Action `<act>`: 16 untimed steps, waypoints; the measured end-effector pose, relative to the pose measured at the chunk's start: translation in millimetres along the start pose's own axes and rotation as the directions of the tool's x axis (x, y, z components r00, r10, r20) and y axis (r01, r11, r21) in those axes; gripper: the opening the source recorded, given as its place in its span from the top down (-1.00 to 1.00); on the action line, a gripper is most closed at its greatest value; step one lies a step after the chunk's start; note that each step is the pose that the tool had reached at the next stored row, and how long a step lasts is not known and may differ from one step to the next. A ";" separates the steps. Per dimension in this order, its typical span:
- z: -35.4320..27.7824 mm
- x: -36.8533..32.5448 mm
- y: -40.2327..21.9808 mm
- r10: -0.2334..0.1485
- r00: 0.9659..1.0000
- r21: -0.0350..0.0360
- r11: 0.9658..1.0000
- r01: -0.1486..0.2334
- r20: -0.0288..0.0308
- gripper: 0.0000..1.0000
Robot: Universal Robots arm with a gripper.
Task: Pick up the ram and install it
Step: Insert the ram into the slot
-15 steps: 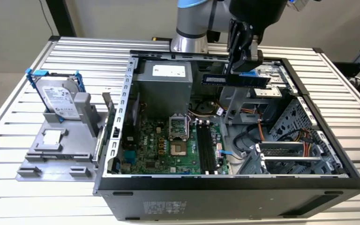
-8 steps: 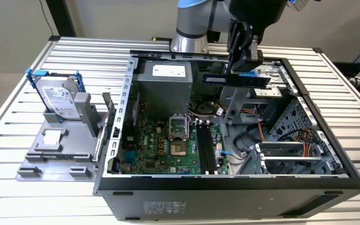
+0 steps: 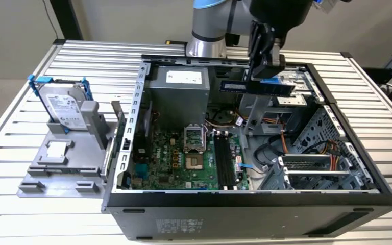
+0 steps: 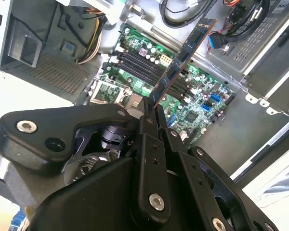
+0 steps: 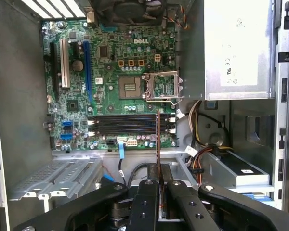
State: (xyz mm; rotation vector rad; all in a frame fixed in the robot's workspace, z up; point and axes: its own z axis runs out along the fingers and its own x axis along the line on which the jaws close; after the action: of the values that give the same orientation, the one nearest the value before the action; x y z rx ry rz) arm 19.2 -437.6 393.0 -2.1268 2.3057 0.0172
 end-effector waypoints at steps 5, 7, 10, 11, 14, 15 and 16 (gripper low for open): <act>0.0 0.0 0.0 0.078 0.997 0.001 0.997 -0.078 0.000 1.00; 0.0 0.0 0.0 0.111 0.994 0.001 0.994 -0.111 0.001 1.00; 0.0 0.0 0.0 0.159 0.987 0.002 0.987 -0.159 0.001 1.00; 0.0 0.0 0.0 0.174 0.985 0.002 0.985 -0.174 0.001 1.00; 0.0 0.0 0.0 0.222 0.975 0.002 0.975 -0.222 0.001 1.00; 0.0 0.0 0.0 0.237 0.971 0.002 0.971 -0.237 0.002 1.00; 0.0 0.0 0.0 0.252 0.968 0.003 0.968 -0.252 0.002 1.00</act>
State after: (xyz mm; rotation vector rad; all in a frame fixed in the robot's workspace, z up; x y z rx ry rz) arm 19.2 -437.6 393.0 -1.8160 2.5561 0.0161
